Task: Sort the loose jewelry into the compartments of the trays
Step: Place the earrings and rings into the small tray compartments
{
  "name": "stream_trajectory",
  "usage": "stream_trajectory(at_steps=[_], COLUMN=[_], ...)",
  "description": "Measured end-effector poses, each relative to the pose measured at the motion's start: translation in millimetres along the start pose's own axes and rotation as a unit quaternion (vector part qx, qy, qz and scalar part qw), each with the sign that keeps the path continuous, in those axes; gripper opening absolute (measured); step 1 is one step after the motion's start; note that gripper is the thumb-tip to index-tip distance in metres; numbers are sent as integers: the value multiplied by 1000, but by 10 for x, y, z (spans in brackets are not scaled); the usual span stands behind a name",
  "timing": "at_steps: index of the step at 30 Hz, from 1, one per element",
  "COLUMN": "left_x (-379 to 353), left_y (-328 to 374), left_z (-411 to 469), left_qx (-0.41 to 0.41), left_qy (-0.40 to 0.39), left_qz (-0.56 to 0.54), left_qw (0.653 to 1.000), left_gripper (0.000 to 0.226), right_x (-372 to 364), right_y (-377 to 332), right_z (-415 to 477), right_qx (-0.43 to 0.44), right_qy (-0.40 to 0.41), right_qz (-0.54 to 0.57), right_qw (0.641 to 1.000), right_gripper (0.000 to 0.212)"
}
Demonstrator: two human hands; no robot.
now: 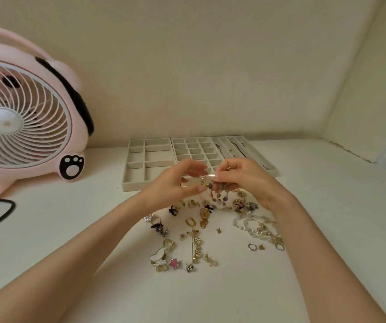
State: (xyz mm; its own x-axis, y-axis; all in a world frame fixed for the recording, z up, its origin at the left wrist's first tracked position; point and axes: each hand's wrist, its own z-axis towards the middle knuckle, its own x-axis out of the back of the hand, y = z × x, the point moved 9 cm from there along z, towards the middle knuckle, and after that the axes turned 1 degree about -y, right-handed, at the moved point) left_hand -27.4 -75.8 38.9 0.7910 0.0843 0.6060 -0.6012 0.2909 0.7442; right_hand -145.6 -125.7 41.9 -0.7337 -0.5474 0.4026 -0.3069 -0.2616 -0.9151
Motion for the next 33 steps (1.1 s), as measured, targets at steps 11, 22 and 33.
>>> stream_trajectory(at_steps=[11,22,33], left_x=[-74,437,437], left_y=[-20,231,186], left_z=[99,339,313], left_qx=[70,-16,-83], left_qy=[-27,77,79], left_qz=[-184,26,278], left_qw=[980,997,954], left_gripper=[23,6,12], right_x=[21,25,124], right_y=[-112,-129,-127], right_z=[21,37,39], right_qx=[93,110,116], right_qy=[99,97,95], right_qz=[93,139,252], right_qw=[986,979,956], right_gripper=[7,20,19])
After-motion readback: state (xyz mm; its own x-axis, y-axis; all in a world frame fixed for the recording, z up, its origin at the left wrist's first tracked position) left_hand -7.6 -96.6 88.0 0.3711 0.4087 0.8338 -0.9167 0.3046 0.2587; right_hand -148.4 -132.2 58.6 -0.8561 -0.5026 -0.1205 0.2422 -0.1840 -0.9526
